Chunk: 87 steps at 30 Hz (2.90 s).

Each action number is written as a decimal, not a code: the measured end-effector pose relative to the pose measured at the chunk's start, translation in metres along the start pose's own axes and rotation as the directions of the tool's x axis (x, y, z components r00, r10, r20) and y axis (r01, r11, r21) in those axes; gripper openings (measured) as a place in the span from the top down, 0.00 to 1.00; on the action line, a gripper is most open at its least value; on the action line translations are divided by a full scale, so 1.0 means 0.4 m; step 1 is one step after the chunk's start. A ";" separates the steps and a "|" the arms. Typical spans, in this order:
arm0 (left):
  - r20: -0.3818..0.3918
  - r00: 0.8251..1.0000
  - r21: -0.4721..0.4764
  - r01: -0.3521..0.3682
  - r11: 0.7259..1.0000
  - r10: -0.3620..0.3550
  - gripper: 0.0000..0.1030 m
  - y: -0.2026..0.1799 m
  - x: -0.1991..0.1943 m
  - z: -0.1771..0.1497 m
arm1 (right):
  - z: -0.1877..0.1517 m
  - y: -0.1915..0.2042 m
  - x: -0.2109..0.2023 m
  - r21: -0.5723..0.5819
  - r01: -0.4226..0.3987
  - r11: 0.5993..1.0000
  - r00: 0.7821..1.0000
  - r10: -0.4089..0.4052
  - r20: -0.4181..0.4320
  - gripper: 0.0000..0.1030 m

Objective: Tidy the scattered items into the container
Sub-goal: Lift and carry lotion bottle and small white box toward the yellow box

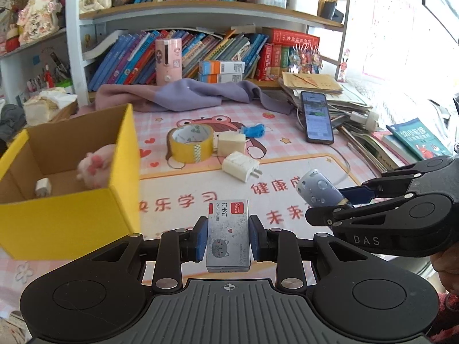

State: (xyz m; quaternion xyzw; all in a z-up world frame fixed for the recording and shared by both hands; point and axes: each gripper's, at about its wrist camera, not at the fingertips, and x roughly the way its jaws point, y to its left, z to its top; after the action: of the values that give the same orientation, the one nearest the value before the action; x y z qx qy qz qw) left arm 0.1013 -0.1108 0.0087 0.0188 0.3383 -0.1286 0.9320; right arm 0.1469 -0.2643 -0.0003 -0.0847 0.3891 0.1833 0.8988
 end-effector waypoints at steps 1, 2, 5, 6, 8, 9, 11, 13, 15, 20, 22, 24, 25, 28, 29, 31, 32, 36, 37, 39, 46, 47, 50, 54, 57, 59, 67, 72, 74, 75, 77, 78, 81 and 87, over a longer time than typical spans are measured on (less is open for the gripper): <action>0.003 1.000 0.002 -0.001 1.000 0.001 0.73 0.007 -0.016 -0.009 | -0.008 0.017 -0.011 0.000 0.001 1.000 1.000 -0.001 0.003 0.69; 0.004 1.000 0.003 -0.001 1.000 0.001 0.73 0.014 -0.032 -0.018 | -0.017 0.033 -0.021 0.001 0.002 1.000 1.000 -0.002 0.005 0.69; 0.011 1.000 0.009 -0.002 1.000 0.002 0.73 0.033 -0.078 -0.049 | -0.041 0.083 -0.051 -0.001 0.005 1.000 1.000 -0.005 0.015 0.69; 0.013 1.000 0.012 -0.004 1.000 0.004 0.73 0.039 -0.093 -0.058 | -0.048 0.100 -0.060 -0.002 0.004 1.000 1.000 -0.004 0.021 0.69; 0.016 1.000 0.017 -0.010 1.000 0.009 0.73 0.052 -0.121 -0.076 | -0.061 0.132 -0.075 -0.001 0.002 1.000 1.000 -0.002 0.028 0.69; 0.016 1.000 0.017 -0.014 1.000 0.014 0.73 0.059 -0.135 -0.085 | -0.067 0.148 -0.082 -0.001 -0.002 1.000 1.000 0.002 0.030 0.69; 0.015 1.000 0.010 -0.024 1.000 0.023 0.73 0.075 -0.160 -0.103 | -0.079 0.179 -0.091 -0.001 -0.010 1.000 1.000 0.010 0.030 0.69; 0.013 0.999 0.001 -0.034 0.999 0.034 0.73 0.090 -0.183 -0.120 | -0.088 0.208 -0.100 -0.008 -0.021 1.000 0.999 0.021 0.029 0.69; 0.013 0.999 -0.011 -0.046 0.999 0.046 0.73 0.105 -0.205 -0.135 | -0.095 0.238 -0.109 -0.022 -0.034 0.999 0.999 0.035 0.032 0.69; 0.022 0.996 -0.050 -0.088 0.995 0.089 0.73 0.144 -0.252 -0.162 | -0.100 0.297 -0.123 -0.061 -0.080 0.995 0.996 0.083 0.033 0.69; 0.021 0.994 -0.067 -0.106 0.992 0.107 0.73 0.157 -0.266 -0.172 | -0.099 0.318 -0.129 -0.080 -0.097 0.992 0.994 0.100 0.035 0.69; 0.022 0.992 -0.079 -0.121 0.990 0.123 0.73 0.168 -0.277 -0.179 | -0.098 0.337 -0.131 -0.096 -0.112 0.989 0.993 0.116 0.033 0.69; 0.022 0.991 -0.083 -0.127 0.988 0.129 0.73 0.172 -0.282 -0.183 | -0.098 0.345 -0.131 -0.103 -0.118 0.988 0.992 0.122 0.030 0.69; 0.023 0.989 -0.097 -0.143 0.985 0.146 0.73 0.187 -0.297 -0.195 | -0.096 0.367 -0.124 -0.118 -0.141 0.983 0.990 0.144 0.015 0.69; 0.026 0.988 -0.103 -0.150 0.983 0.153 0.73 0.193 -0.302 -0.198 | -0.094 0.375 -0.122 -0.124 -0.148 0.981 0.989 0.150 0.011 0.69; 0.034 0.985 -0.119 -0.166 0.979 0.171 0.73 0.206 -0.314 -0.203 | -0.088 0.391 -0.118 -0.138 -0.161 0.977 0.986 0.164 0.008 0.69; 0.038 0.983 -0.129 -0.175 0.976 0.181 0.73 0.214 -0.321 -0.206 | -0.083 0.399 -0.116 -0.145 -0.167 0.975 0.985 0.170 0.008 0.69; 0.040 0.977 -0.163 -0.198 0.967 0.207 0.73 0.239 -0.334 -0.215 | -0.070 0.433 -0.108 -0.183 -0.192 0.964 0.981 0.195 0.002 0.69; 0.040 0.976 -0.169 -0.202 0.965 0.212 0.73 0.245 -0.336 -0.217 | -0.069 0.441 -0.105 -0.191 -0.197 0.962 0.980 0.201 -0.002 0.69; 0.041 0.975 -0.176 -0.209 0.962 0.220 0.73 0.256 -0.339 -0.219 | -0.067 0.454 -0.099 -0.204 -0.205 0.957 0.978 0.207 -0.011 0.69; 0.023 0.974 -0.187 -0.219 0.958 0.227 0.73 0.288 -0.336 -0.228 | -0.054 0.487 -0.078 -0.214 -0.216 0.953 0.976 0.215 -0.027 0.69; 0.020 0.974 -0.187 -0.218 0.958 0.225 0.73 0.293 -0.335 -0.229 | -0.053 0.492 -0.076 -0.215 -0.217 0.952 0.976 0.216 -0.029 0.69; 0.009 0.976 -0.188 -0.214 0.959 0.219 0.73 0.305 -0.329 -0.232 | -0.049 0.503 -0.068 -0.217 -0.220 0.951 0.975 0.217 -0.038 0.69; 0.010 0.976 -0.193 -0.210 0.959 0.215 0.73 0.322 -0.328 -0.236 | -0.044 0.517 -0.058 -0.218 -0.221 0.951 0.975 0.217 -0.046 0.69; 0.008 0.978 -0.199 -0.203 0.959 0.209 0.73 0.338 -0.329 -0.238 | -0.038 0.526 -0.055 -0.215 -0.218 0.952 0.976 0.213 -0.044 0.69; 0.000 0.979 -0.204 -0.198 0.959 0.203 0.73 0.349 -0.324 -0.240 | -0.036 0.535 -0.053 -0.216 -0.216 0.952 0.976 0.213 -0.041 0.69; -0.017 0.981 -0.199 -0.193 0.961 0.194 0.73 0.365 -0.312 -0.238 | -0.032 0.543 -0.036 -0.194 -0.222 0.956 0.975 0.215 -0.052 0.69; -0.018 0.981 -0.200 -0.191 0.961 0.192 0.73 0.367 -0.308 -0.232 | -0.029 0.542 -0.035 -0.193 -0.220 0.956 0.975 0.214 -0.053 0.69; -0.018 0.982 -0.199 -0.189 0.962 0.189 0.73 0.364 -0.302 -0.226 | -0.027 0.540 -0.034 -0.193 -0.221 0.956 0.975 0.215 -0.052 0.69; -0.019 0.982 -0.198 -0.187 0.962 0.187 0.73 0.364 -0.298 -0.223 | -0.025 0.538 -0.033 -0.194 -0.222 0.956 0.975 0.216 -0.051 0.69; -0.019 0.983 -0.195 -0.185 0.963 0.185 0.73 0.362 -0.291 -0.216 | -0.019 0.534 -0.030 -0.198 -0.224 0.954 0.975 0.219 -0.050 0.69; -0.020 0.983 -0.193 -0.185 0.963 0.185 0.73 0.362 -0.287 -0.212 | -0.014 0.534 -0.027 -0.201 -0.228 0.953 0.974 0.222 -0.051 0.69; -0.021 0.981 -0.190 -0.195 0.962 0.194 0.73 0.366 -0.276 -0.202 | 0.001 0.534 -0.014 -0.219 -0.242 0.945 0.970 0.237 -0.049 0.69; -0.011 0.974 -0.191 -0.223 0.956 0.225 0.73 0.390 -0.261 -0.161 | 0.054 0.526 0.016 -0.234 -0.271 0.933 0.962 0.273 -0.028 0.69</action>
State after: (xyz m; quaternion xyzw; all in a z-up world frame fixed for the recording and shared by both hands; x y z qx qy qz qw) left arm 0.0235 0.0716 0.0173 -0.0335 0.3396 0.0106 0.9399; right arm 0.0823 -0.0631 0.0079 -0.1358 0.3704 0.3510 0.8492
